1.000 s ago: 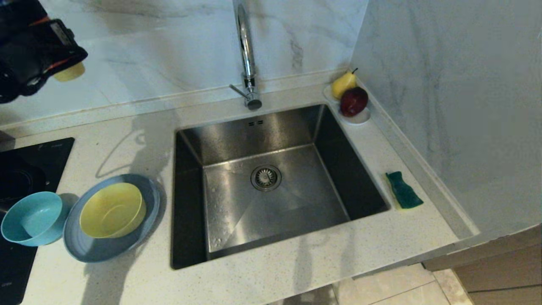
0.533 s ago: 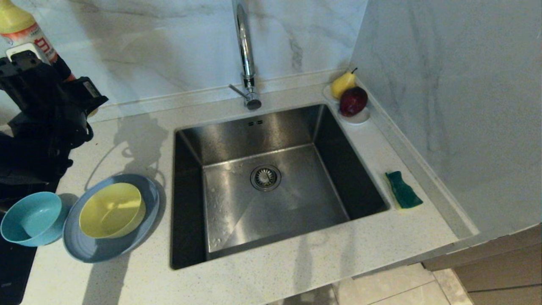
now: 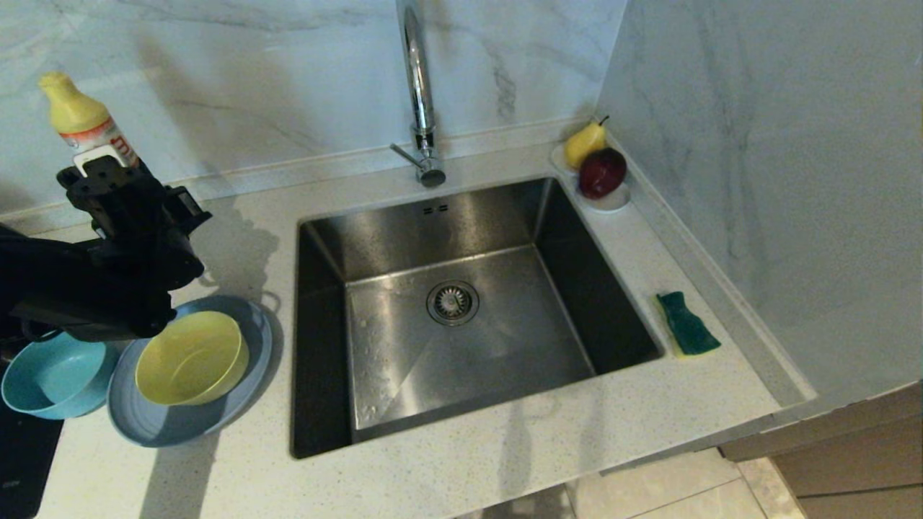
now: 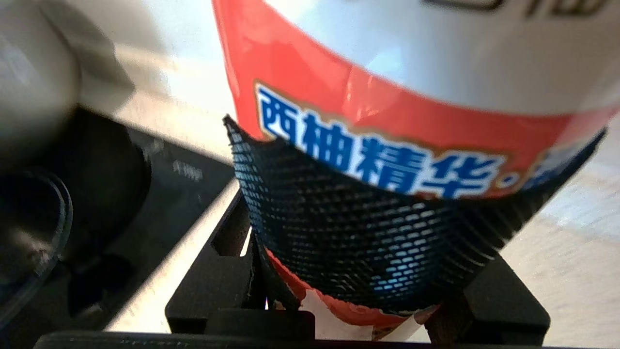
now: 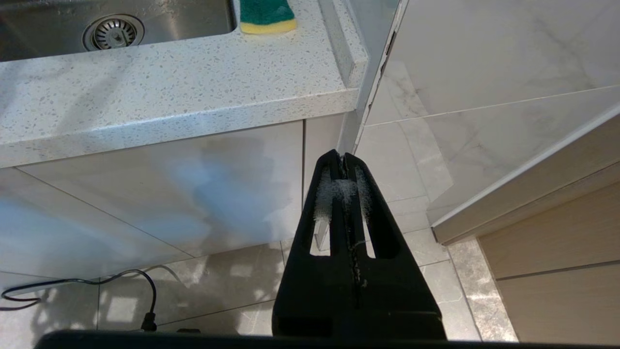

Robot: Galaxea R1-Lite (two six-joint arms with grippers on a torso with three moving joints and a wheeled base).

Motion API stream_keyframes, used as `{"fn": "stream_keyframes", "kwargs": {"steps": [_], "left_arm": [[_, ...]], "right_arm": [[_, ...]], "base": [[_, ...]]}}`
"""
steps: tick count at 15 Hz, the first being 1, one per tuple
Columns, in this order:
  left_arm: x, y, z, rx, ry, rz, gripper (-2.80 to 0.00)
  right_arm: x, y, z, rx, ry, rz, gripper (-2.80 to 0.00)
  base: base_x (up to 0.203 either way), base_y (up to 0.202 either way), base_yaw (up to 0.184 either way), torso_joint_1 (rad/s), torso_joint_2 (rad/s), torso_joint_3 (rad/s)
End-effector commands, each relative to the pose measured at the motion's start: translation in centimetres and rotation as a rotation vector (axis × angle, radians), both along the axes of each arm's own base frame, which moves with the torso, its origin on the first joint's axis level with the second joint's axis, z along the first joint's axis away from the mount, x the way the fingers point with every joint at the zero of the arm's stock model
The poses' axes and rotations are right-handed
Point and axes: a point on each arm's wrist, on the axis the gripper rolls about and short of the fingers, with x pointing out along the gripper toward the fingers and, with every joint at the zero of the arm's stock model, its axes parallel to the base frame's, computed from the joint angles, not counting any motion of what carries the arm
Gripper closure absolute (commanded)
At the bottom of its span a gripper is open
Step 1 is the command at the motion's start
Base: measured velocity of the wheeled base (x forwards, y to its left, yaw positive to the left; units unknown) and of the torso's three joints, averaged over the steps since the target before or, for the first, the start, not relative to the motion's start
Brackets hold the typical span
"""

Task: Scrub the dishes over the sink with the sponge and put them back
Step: Place the dish soap on the table

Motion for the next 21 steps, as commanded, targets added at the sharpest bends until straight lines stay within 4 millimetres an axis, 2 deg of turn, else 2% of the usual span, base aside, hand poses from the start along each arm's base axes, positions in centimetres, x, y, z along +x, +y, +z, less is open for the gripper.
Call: {"fn": "stream_keyframes", "kwargs": {"steps": [1, 13, 18, 21], "left_arm": [[1.5, 0.2, -2.4, -0.013, 0.026, 0.015, 0.00], [4.4, 0.5, -3.7, -0.027, -0.032, 0.054, 0.00], [4.9, 0.6, -2.4, -0.025, -0.080, 0.057, 0.00], [5.6, 0.7, -3.3, -0.025, -0.067, 0.055, 0.00]], "right_arm": [[0.0, 0.0, 0.0, 0.000, -0.001, 0.001, 0.00], [0.0, 0.0, 0.0, 0.000, -0.001, 0.002, 0.00], [0.0, 0.0, 0.0, 0.000, -0.001, 0.001, 0.00], [0.0, 0.0, 0.0, 0.000, -0.001, 0.001, 0.00]], "base": [[0.000, 0.000, 0.000, 0.000, 0.00, 0.000], [0.000, 0.000, 0.000, 0.000, 0.00, 0.000], [0.000, 0.000, 0.000, 0.000, 0.00, 0.000], [0.000, 0.000, 0.000, 0.000, 0.00, 0.000]]}}
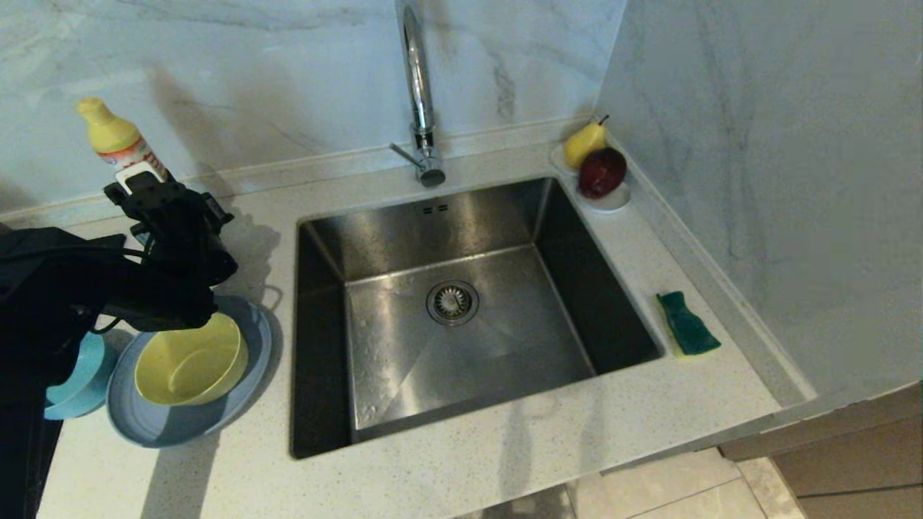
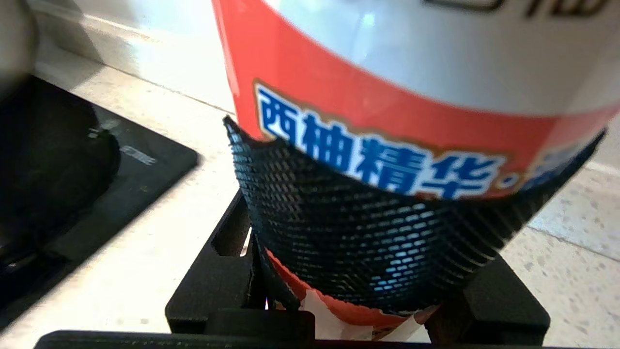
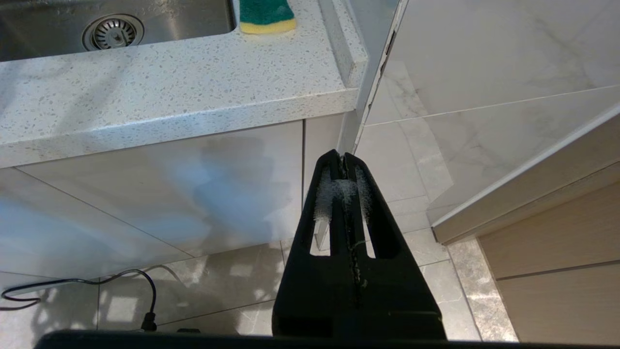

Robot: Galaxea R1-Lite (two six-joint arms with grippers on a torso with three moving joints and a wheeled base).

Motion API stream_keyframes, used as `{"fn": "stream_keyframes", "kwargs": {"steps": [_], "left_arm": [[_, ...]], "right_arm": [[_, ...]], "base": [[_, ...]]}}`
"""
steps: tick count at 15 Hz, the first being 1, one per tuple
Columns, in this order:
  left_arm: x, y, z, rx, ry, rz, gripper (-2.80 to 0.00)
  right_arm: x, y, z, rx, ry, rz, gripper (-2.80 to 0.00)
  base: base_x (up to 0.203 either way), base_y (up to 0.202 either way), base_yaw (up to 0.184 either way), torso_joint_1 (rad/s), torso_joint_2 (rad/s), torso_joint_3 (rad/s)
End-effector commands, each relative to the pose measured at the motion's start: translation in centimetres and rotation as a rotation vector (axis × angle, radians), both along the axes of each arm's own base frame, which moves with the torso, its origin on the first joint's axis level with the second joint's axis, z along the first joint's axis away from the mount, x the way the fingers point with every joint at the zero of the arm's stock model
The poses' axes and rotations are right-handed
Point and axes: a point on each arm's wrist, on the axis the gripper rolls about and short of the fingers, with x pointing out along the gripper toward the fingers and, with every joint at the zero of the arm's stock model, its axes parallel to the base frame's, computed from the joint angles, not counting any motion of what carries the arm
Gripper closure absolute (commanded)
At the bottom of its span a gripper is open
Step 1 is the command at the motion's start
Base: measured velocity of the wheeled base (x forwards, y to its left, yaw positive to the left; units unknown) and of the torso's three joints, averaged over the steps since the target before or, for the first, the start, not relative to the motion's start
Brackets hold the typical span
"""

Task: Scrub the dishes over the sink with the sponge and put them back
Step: Place the dish soap on the table

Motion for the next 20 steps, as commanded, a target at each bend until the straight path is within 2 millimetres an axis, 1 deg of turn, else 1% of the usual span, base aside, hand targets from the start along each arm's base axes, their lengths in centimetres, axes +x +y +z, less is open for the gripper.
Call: {"fn": "stream_keyframes", "kwargs": {"steps": [1, 3, 8, 9, 12, 14, 17, 19, 20], "left_arm": [[0.5, 0.1, -0.9, -0.004, 0.011, 0.003, 0.00], [0.7, 0.2, -1.4, -0.007, 0.018, 0.003, 0.00], [1.0, 0.6, -1.2, -0.047, 0.030, 0.002, 0.00], [1.0, 0.8, -1.1, -0.054, 0.030, 0.004, -2.80], [0.9, 0.8, -0.3, -0.053, 0.007, 0.001, -2.80], [0.5, 0.7, 0.9, -0.051, -0.017, 0.000, -2.80], [-0.6, 0.5, 3.9, -0.045, -0.070, -0.002, -2.80], [-2.0, 0.3, 6.6, -0.039, -0.105, -0.003, -2.80], [-2.5, 0.2, 7.5, -0.038, -0.113, -0.003, -2.80]], "right_arm": [[0.0, 0.0, 0.0, 0.000, -0.001, 0.001, 0.00], [0.0, 0.0, 0.0, 0.000, -0.001, 0.001, 0.00], [0.0, 0.0, 0.0, 0.000, -0.001, 0.001, 0.00], [0.0, 0.0, 0.0, 0.000, -0.001, 0.001, 0.00], [0.0, 0.0, 0.0, 0.000, -0.001, 0.001, 0.00], [0.0, 0.0, 0.0, 0.000, -0.001, 0.001, 0.00], [0.0, 0.0, 0.0, 0.000, -0.001, 0.001, 0.00], [0.0, 0.0, 0.0, 0.000, -0.001, 0.001, 0.00], [0.0, 0.0, 0.0, 0.000, -0.001, 0.001, 0.00]], "base": [[0.000, 0.000, 0.000, 0.000, 0.00, 0.000], [0.000, 0.000, 0.000, 0.000, 0.00, 0.000], [0.000, 0.000, 0.000, 0.000, 0.00, 0.000], [0.000, 0.000, 0.000, 0.000, 0.00, 0.000], [0.000, 0.000, 0.000, 0.000, 0.00, 0.000], [0.000, 0.000, 0.000, 0.000, 0.00, 0.000], [0.000, 0.000, 0.000, 0.000, 0.00, 0.000], [0.000, 0.000, 0.000, 0.000, 0.00, 0.000], [0.000, 0.000, 0.000, 0.000, 0.00, 0.000]]}}
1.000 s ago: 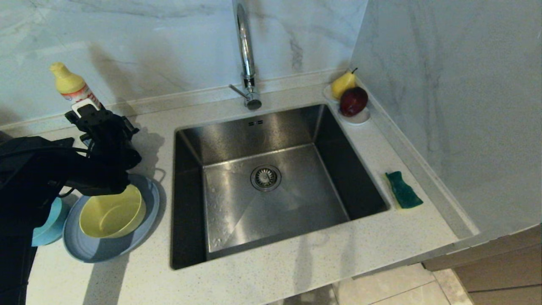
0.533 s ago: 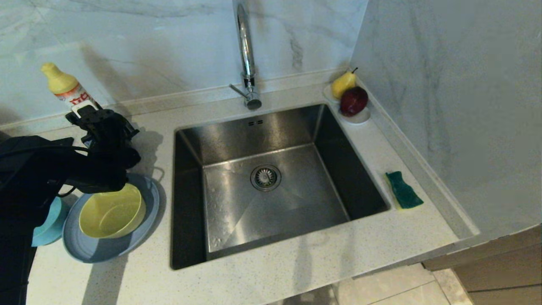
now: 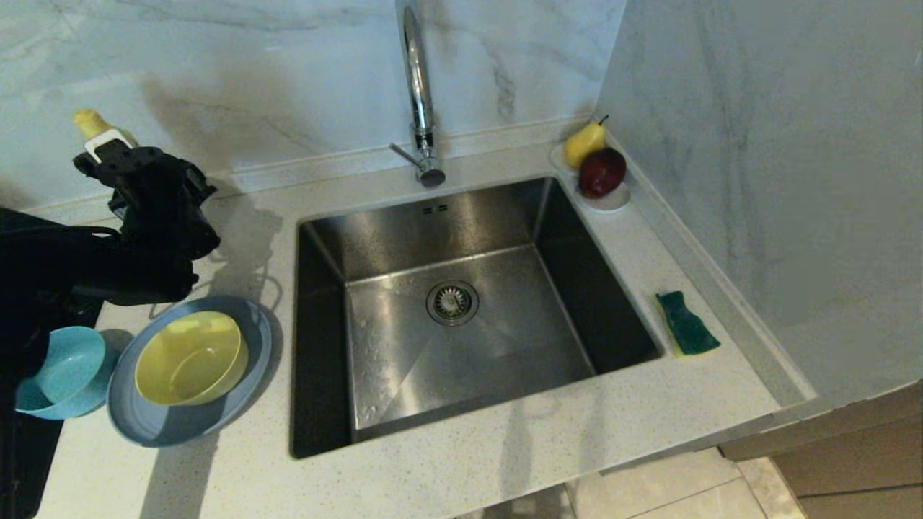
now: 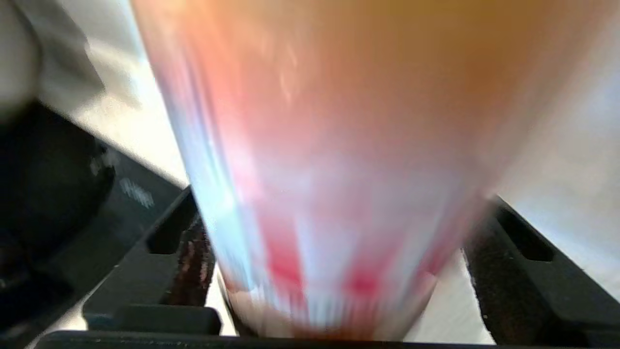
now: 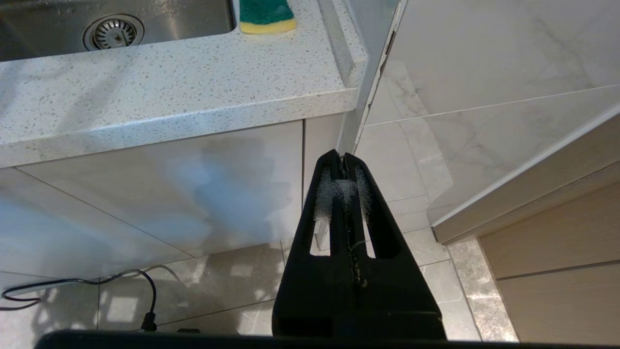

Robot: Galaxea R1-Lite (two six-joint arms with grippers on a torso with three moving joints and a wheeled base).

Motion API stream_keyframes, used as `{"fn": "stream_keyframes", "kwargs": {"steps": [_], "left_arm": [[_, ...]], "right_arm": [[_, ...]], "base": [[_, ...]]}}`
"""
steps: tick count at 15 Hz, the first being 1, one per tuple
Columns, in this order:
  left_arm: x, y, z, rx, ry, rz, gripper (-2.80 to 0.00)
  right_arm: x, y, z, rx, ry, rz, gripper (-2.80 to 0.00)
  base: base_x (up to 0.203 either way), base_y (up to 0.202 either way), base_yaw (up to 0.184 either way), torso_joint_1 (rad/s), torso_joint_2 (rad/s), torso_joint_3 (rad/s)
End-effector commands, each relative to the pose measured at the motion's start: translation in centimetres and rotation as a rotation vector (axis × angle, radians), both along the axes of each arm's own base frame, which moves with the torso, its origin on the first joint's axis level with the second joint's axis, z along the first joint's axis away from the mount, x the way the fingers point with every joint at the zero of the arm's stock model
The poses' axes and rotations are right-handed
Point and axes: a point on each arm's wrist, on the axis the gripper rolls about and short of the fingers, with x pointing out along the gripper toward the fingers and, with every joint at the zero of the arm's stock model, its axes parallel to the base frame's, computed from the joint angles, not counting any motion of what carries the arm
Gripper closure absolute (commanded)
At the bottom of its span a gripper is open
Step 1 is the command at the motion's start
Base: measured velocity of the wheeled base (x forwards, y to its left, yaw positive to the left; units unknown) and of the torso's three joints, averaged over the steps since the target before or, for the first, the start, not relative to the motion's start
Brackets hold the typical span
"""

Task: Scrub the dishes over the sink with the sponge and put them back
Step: Turn on the faucet

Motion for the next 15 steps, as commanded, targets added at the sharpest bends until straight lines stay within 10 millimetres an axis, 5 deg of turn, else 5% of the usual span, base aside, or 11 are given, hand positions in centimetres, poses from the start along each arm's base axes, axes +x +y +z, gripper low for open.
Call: {"fn": "stream_keyframes", "kwargs": {"steps": [1, 8, 9, 12, 15], "left_arm": [[-2.7, -0.4, 4.9, 0.011, -0.090, 0.004, -2.80], [-14.1, -2.0, 17.4, 0.041, -0.245, 0.005, -2.80], [-15.9, -2.2, 18.5, 0.043, -0.259, 0.005, 0.00], [-22.6, -3.8, 22.1, 0.049, -0.283, -0.028, 0.00], [-28.4, -6.5, 22.2, 0.015, -0.127, -0.184, 0.00]], "right_arm": [[0.0, 0.0, 0.0, 0.000, -0.001, 0.001, 0.00], [0.0, 0.0, 0.0, 0.000, -0.002, 0.000, 0.00], [0.0, 0.0, 0.0, 0.000, -0.001, 0.000, 0.00], [0.0, 0.0, 0.0, 0.000, -0.001, 0.000, 0.00], [0.0, 0.0, 0.0, 0.000, -0.001, 0.000, 0.00]], "base": [[0.000, 0.000, 0.000, 0.000, 0.00, 0.000], [0.000, 0.000, 0.000, 0.000, 0.00, 0.000], [0.000, 0.000, 0.000, 0.000, 0.00, 0.000], [0.000, 0.000, 0.000, 0.000, 0.00, 0.000], [0.000, 0.000, 0.000, 0.000, 0.00, 0.000]]}}
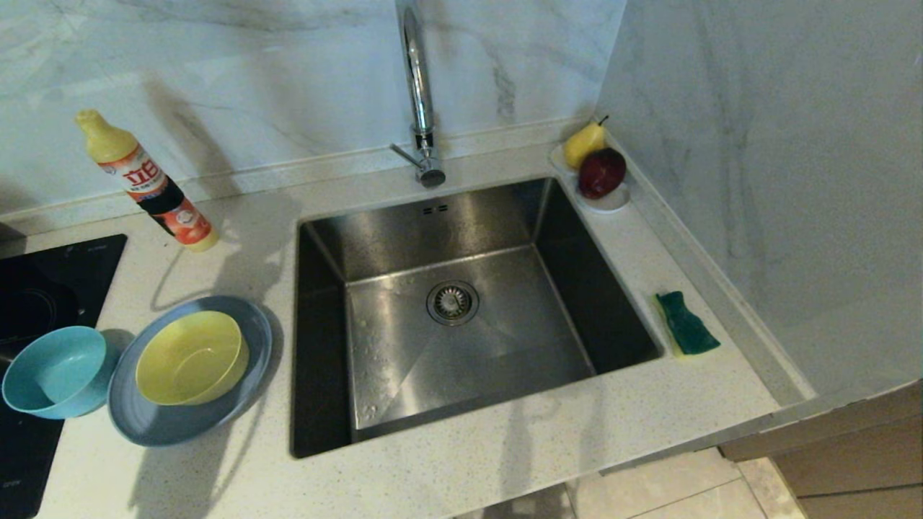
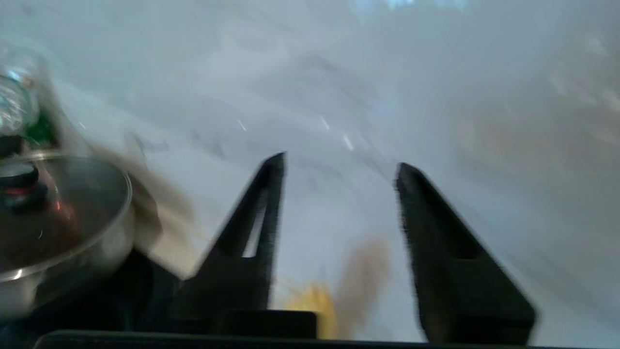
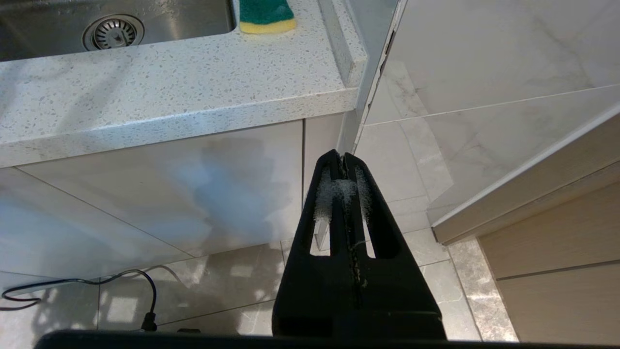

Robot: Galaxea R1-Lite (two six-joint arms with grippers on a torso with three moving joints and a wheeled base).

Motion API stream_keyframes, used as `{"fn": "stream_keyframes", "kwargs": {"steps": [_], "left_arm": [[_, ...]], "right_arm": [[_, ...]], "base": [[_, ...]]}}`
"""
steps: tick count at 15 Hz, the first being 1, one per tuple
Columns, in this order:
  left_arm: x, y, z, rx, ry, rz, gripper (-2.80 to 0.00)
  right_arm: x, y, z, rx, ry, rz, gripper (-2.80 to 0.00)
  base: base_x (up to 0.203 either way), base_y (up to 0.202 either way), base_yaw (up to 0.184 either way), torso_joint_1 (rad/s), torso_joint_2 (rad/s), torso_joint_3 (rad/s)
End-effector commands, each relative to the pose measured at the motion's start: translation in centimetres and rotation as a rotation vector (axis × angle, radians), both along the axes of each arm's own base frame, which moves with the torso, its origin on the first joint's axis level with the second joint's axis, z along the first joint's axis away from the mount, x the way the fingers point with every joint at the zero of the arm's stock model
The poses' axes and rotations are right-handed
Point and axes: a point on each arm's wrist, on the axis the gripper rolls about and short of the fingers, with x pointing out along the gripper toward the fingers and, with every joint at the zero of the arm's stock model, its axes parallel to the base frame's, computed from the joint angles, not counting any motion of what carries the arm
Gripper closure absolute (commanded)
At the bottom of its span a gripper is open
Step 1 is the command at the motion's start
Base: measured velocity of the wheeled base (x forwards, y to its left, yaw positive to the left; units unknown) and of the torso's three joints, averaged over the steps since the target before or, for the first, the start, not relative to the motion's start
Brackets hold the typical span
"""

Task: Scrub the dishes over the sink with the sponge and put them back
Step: Turn on the faucet

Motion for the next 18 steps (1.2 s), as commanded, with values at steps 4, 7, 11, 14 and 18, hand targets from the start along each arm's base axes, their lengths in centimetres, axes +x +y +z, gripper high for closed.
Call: {"fn": "stream_keyframes", "kwargs": {"steps": [4, 7, 11, 14, 18], "left_arm": [[-10.0, -4.2, -2.0, -0.078, 0.155, -0.452, 0.00], [-9.2, -5.6, -6.3, -0.105, 0.320, -0.644, 0.00], [-6.2, -7.4, -9.6, -0.225, 0.456, -0.983, 0.00], [-0.9, -9.1, -10.6, -0.317, 0.506, -1.029, 0.00], [6.7, -11.3, -10.6, -0.407, 0.455, -1.052, 0.00]], "right_arm": [[0.0, 0.0, 0.0, 0.000, -0.001, 0.001, 0.00], [0.0, 0.0, 0.0, 0.000, -0.001, 0.001, 0.00], [0.0, 0.0, 0.0, 0.000, -0.001, 0.001, 0.00], [0.0, 0.0, 0.0, 0.000, -0.001, 0.001, 0.00], [0.0, 0.0, 0.0, 0.000, -0.001, 0.001, 0.00]], "base": [[0.000, 0.000, 0.000, 0.000, 0.00, 0.000], [0.000, 0.000, 0.000, 0.000, 0.00, 0.000], [0.000, 0.000, 0.000, 0.000, 0.00, 0.000], [0.000, 0.000, 0.000, 0.000, 0.00, 0.000], [0.000, 0.000, 0.000, 0.000, 0.00, 0.000]]}}
